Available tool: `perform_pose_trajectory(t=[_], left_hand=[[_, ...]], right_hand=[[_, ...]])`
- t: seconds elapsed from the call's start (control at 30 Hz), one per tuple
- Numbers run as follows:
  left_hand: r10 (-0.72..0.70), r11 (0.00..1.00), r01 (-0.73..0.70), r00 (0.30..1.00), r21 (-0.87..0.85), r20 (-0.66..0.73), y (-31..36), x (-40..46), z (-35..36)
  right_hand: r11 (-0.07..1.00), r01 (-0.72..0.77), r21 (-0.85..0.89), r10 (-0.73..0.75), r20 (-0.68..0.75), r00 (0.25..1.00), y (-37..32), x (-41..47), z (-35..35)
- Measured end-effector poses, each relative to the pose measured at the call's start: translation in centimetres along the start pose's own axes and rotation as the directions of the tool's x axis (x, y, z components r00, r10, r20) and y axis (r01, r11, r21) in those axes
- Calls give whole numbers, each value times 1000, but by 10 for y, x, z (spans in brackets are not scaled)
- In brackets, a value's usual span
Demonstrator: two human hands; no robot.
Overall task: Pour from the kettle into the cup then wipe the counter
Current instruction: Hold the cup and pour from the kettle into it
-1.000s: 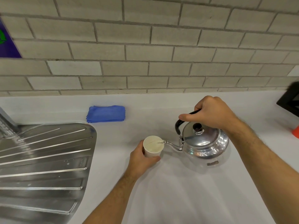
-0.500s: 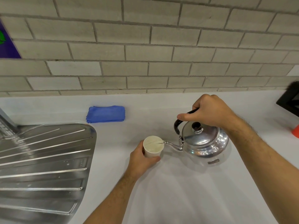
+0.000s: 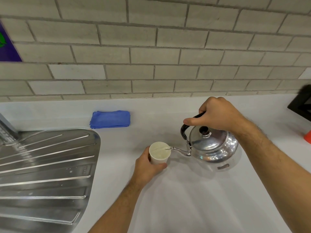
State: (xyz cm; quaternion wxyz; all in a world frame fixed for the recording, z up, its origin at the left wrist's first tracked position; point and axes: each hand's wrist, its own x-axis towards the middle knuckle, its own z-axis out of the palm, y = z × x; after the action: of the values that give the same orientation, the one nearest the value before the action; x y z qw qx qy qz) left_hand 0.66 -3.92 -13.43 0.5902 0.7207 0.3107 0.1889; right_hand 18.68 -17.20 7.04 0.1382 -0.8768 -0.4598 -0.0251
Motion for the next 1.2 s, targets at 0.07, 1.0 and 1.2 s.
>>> perform_pose_trajectory(t=[0.07, 1.0, 1.2], left_hand=[[-2, 1000, 2, 1000, 3, 3, 0, 0, 0], [-14, 1000, 14, 1000, 8, -2, -1, 0, 1], [-12, 1000, 12, 1000, -7, -16, -3, 1, 0]], right_hand=[[1000, 7, -3, -7, -3, 1000, 0, 0, 0], [996, -22, 85, 19, 30, 999, 14, 6, 5], [941, -155, 302, 141, 66, 988, 42, -2, 23]])
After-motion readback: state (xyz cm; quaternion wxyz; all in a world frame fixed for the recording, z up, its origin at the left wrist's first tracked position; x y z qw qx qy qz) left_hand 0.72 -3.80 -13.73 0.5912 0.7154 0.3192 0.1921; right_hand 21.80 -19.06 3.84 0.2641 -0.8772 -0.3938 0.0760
